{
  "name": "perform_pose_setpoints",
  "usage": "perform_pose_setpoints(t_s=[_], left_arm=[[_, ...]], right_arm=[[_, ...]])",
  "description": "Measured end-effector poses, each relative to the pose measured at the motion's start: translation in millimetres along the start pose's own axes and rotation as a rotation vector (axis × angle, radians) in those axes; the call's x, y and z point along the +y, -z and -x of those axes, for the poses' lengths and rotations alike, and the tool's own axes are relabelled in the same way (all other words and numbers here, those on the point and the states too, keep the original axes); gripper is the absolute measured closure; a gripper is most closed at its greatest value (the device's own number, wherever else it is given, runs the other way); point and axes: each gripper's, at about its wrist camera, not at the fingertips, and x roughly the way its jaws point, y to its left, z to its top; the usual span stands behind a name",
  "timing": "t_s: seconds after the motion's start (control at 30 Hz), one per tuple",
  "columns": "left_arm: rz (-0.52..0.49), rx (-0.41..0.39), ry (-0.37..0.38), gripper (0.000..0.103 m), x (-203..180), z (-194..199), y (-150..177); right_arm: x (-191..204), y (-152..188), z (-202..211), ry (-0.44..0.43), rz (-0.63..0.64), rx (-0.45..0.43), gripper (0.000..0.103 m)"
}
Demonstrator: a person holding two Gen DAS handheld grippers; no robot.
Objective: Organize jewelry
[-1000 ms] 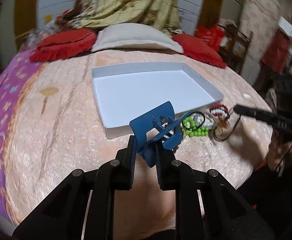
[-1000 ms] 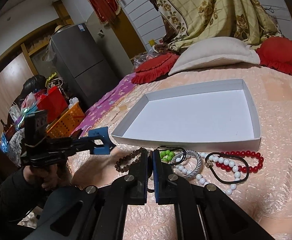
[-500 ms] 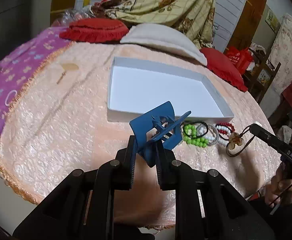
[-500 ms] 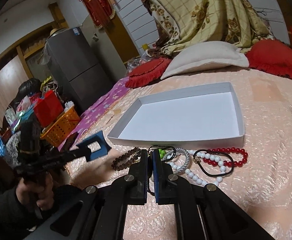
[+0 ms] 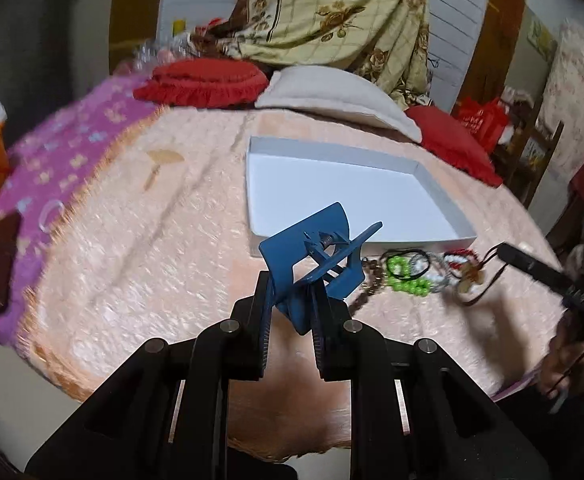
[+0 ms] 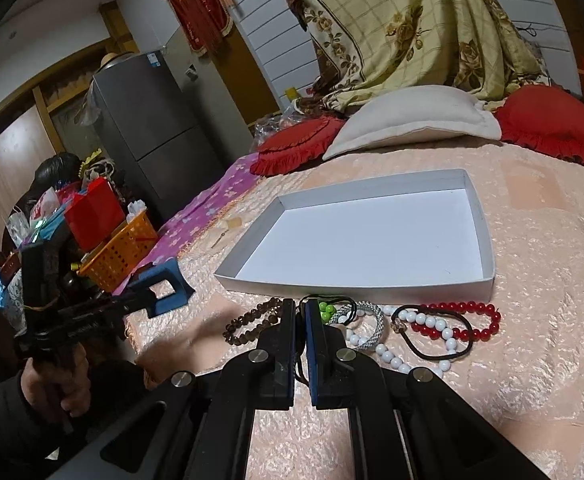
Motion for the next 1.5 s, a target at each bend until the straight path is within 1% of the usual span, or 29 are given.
perform_pose_setpoints(t_s=[0.2,0.4,0.47,0.6,0.67,0.8,0.87,0.93,1.0,1.07,1.13,1.2,1.27,1.33,1.4,1.47,1.5], left_arm=[[-0.018,-0.018,-0.007,0.087,-8,-1,0],[-0.005,-0.02,-0.029,0.087,-3,-1,-2],[0.004,-0.02,-0.022,0.087,1,0,-7],[0.007,-0.051,-0.022,0.087,3,-3,-27],[0.014,-0.063,-0.002,0.087,1,-6,-41],[-0.029,-0.083,0.003,0.087,-13,-23,-70],[-0.034,-0.072,0.009,0.087,-17,-40,-85],[-0.028,-0.045,0.02,0.087,-19,-63,-99],[-0.005,0.011,0.028,0.087,-17,-96,-108],[0.012,0.034,0.021,0.087,-14,-117,-105],[0.025,0.066,0.025,0.087,-11,-136,-96],[0.024,0.108,0.001,0.087,-12,-150,-92],[0.014,0.124,0.014,0.087,-15,-158,-90],[-0.002,0.139,-0.028,0.087,-16,-164,-89],[0.012,0.158,-0.041,0.086,-12,-169,-88],[0.017,0.157,-0.043,0.083,-9,-169,-88],[0.007,0.155,-0.054,0.079,-10,-169,-88]], right_arm=[[3,-1,-10,0.011,0.011,0.004,0.099],[4,-1,-12,0.026,0.018,0.005,0.099],[4,-2,-9,0.032,0.014,-0.003,0.099],[1,-17,-1,0.052,0.011,-0.04,0.099],[-2,-30,3,0.071,0.012,-0.06,0.099],[-11,-62,2,0.104,0.014,-0.09,0.099],[-17,-80,-7,0.144,0.026,-0.087,0.099],[-30,-97,-23,0.185,0.003,-0.069,0.099],[-44,-105,-35,0.202,-0.017,-0.072,0.099],[-62,-104,-51,0.219,-0.062,-0.062,0.099],[-82,-102,-67,0.221,-0.127,-0.025,0.099],[-92,-102,-77,0.214,-0.158,-0.009,0.099],[-99,-102,-84,0.211,-0.175,-0.001,0.099],[-103,-103,-90,0.223,-0.181,0.009,0.099],[-107,-100,-96,0.227,-0.192,0.022,0.099],[-112,-96,-105,0.206,-0.23,0.04,0.099],[-114,-94,-108,0.191,-0.246,0.045,0.099]])
